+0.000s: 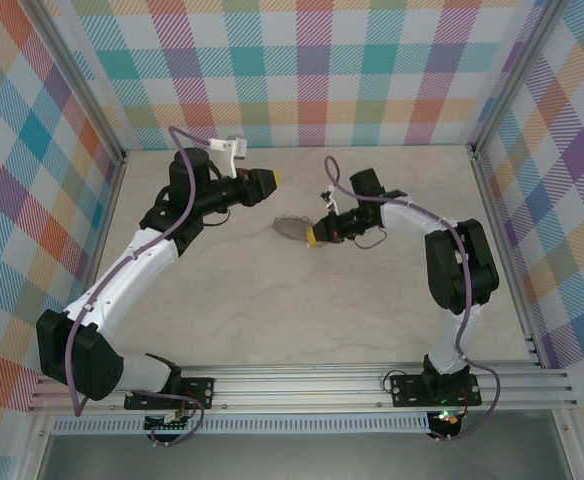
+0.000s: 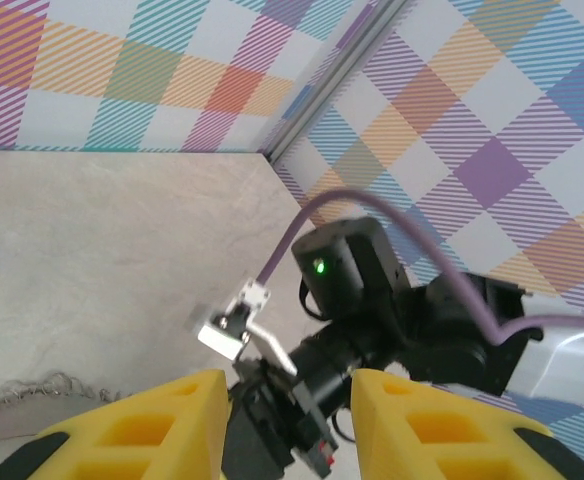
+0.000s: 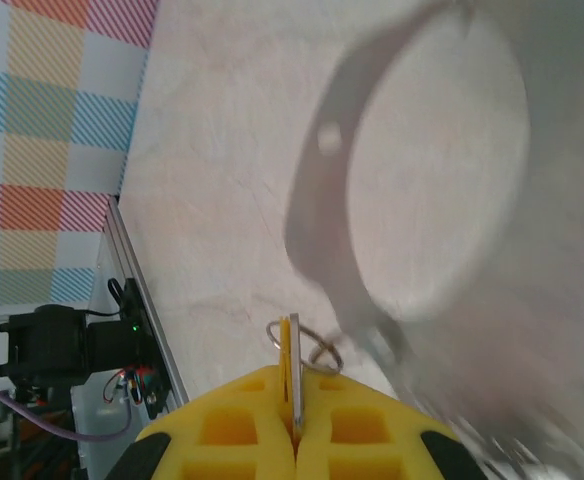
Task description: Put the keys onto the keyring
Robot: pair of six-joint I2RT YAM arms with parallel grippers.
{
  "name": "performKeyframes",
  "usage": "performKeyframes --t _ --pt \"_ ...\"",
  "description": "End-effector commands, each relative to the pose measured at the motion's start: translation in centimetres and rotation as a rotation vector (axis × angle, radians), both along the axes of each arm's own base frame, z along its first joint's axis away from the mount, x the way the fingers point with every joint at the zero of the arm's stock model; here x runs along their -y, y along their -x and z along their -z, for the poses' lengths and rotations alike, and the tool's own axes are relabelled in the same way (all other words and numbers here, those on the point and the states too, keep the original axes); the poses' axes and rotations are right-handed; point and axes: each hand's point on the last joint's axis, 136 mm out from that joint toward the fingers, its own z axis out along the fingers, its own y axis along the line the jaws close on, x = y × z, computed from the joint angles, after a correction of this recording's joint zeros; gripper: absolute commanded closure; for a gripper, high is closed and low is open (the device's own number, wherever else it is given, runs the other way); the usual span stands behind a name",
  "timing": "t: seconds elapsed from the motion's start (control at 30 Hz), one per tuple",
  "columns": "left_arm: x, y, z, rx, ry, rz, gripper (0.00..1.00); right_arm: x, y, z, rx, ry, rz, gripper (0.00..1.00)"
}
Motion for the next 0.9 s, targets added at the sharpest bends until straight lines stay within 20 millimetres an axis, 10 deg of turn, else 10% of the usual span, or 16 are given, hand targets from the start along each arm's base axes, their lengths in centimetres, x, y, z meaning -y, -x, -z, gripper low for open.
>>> performKeyframes --t 0.0,0.47,0.7,0.87 --pt "-1.0 0.5 0.2 -0.011 0.008 -0.025 0.63 -1.2 0.3 -1.4 0.074 -0.051 0.011 1.0" --pt "-1.6 1.6 1.9 -0.037 0.004 -0.039 0.63 -2.2 5.5 5.2 -0.061 0.022 -0.011 1.0" --pt "-1.5 1.7 2.3 -0.046 -0.001 -0.029 0.61 -2.6 10.9 4.1 -0.063 0.012 -0.098 0.48" --pt "-1.6 1.9 2.3 -0.045 -0.001 -0.026 0.56 0.0 10.9 1.4 0.024 0.037 -0.017 0.2"
